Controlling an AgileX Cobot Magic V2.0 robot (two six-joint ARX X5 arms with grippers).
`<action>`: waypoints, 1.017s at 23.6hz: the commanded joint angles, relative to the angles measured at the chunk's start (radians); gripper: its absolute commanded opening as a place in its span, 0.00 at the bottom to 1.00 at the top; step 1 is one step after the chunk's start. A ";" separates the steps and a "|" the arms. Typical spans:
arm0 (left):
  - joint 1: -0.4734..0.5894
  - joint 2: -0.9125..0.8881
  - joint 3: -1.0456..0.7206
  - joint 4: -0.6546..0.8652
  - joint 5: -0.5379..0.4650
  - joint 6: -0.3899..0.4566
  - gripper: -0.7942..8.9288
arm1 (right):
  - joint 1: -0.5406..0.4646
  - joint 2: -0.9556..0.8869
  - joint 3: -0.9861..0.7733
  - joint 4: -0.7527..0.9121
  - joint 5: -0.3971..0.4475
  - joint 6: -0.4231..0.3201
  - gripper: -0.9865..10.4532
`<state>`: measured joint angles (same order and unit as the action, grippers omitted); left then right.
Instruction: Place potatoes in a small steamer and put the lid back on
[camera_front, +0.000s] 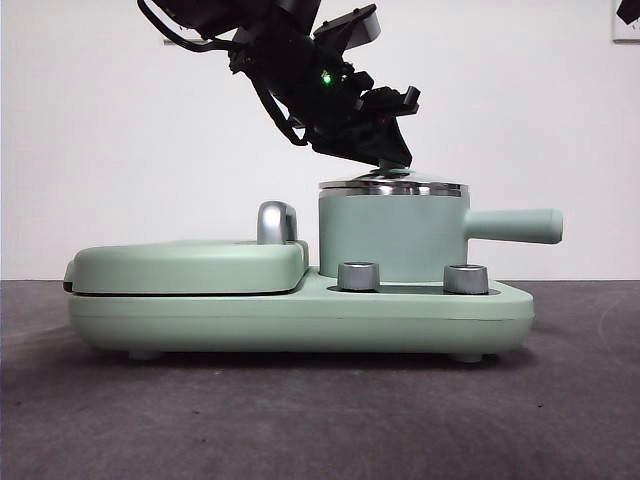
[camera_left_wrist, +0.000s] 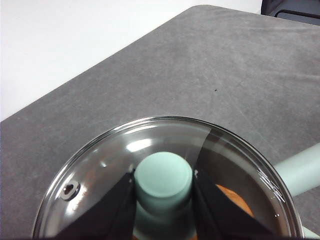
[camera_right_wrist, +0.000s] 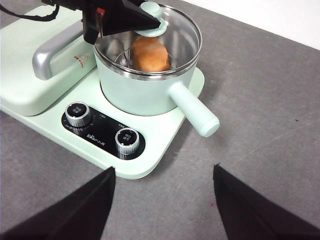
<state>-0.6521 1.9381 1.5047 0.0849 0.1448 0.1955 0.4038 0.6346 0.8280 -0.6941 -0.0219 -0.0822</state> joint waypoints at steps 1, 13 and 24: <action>-0.012 0.001 0.031 0.002 0.000 0.010 0.09 | 0.004 0.005 0.006 0.010 0.005 -0.009 0.35; -0.008 0.000 0.032 -0.033 0.001 0.009 0.20 | 0.004 0.005 0.006 0.010 0.004 -0.008 0.35; -0.002 -0.069 0.033 -0.088 0.002 -0.060 0.36 | 0.004 0.004 0.006 0.003 0.004 -0.008 0.35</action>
<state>-0.6518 1.8999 1.5158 -0.0032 0.1448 0.1787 0.4038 0.6346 0.8280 -0.6983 -0.0219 -0.0822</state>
